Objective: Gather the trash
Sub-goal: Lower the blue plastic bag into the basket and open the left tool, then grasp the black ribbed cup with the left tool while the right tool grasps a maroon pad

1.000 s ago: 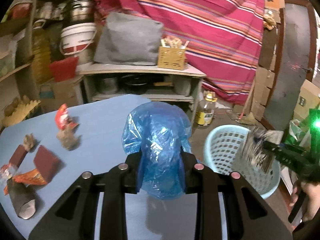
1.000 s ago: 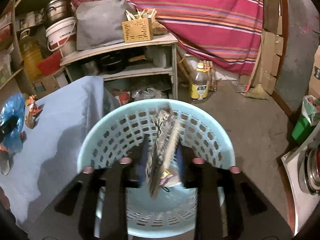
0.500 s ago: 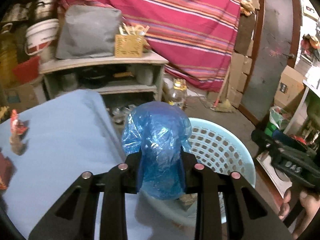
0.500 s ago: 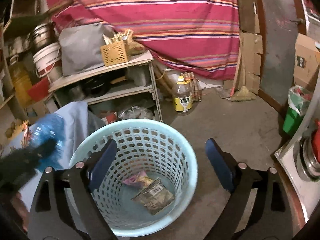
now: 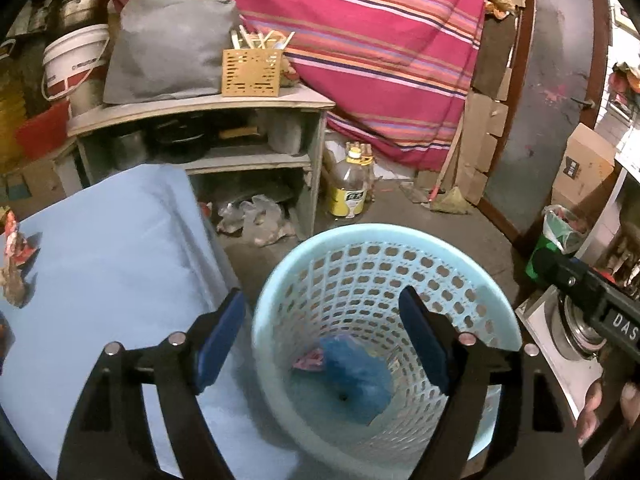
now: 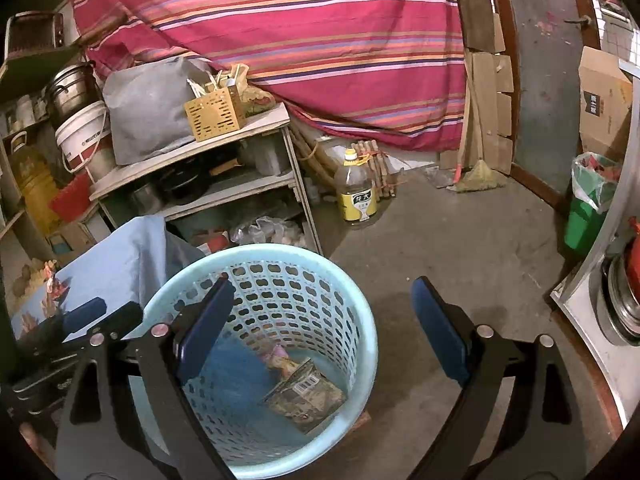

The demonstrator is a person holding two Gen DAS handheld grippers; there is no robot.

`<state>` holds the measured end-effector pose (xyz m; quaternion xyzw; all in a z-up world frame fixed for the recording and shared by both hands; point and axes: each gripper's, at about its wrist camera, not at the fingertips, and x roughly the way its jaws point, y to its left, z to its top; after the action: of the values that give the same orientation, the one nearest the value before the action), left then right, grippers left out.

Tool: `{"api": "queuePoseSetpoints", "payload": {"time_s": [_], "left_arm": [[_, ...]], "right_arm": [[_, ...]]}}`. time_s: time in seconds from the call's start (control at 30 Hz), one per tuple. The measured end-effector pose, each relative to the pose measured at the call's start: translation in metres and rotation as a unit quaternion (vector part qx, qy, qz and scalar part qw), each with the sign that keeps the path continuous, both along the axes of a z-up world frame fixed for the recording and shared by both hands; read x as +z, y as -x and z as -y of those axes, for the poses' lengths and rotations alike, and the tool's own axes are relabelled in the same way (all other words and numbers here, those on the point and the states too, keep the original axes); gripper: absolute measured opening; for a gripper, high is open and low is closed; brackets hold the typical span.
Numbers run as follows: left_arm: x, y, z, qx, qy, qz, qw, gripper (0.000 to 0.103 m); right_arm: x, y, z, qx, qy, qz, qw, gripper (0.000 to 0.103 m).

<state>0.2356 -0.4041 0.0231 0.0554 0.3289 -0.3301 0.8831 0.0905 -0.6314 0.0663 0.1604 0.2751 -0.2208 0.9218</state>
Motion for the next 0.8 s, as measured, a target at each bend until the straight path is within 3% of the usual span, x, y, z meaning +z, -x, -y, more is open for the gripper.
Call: {"api": "queuePoseSetpoints", "payload": {"time_s": [0.07,0.2,0.47,0.63,0.8], "left_arm": [[0.003,-0.001,-0.014,0.009,0.001,0.005,0.9999,0.085],[0.01,0.002,-0.051,0.029,-0.008,0.029,0.9991,0.087],[0.029,0.008,-0.16,0.097,-0.029,0.081,0.9916,0.094],[0.038,0.006,-0.236,0.152,-0.042,0.097,0.9827,0.096],[0.03,-0.005,-0.314,0.233,-0.064,0.089,0.9662,0.096]], "right_arm": [[0.0,-0.003,-0.005,0.004,0.002,-0.002,1.0,0.092],[-0.001,-0.014,-0.018,0.013,0.012,-0.011,1.0,0.098],[-0.003,-0.044,-0.064,0.034,0.034,-0.026,0.999,0.099],[-0.003,-0.061,-0.106,0.055,0.061,-0.022,0.996,0.099],[-0.001,-0.08,-0.145,0.076,0.06,-0.013,0.995,0.099]]}}
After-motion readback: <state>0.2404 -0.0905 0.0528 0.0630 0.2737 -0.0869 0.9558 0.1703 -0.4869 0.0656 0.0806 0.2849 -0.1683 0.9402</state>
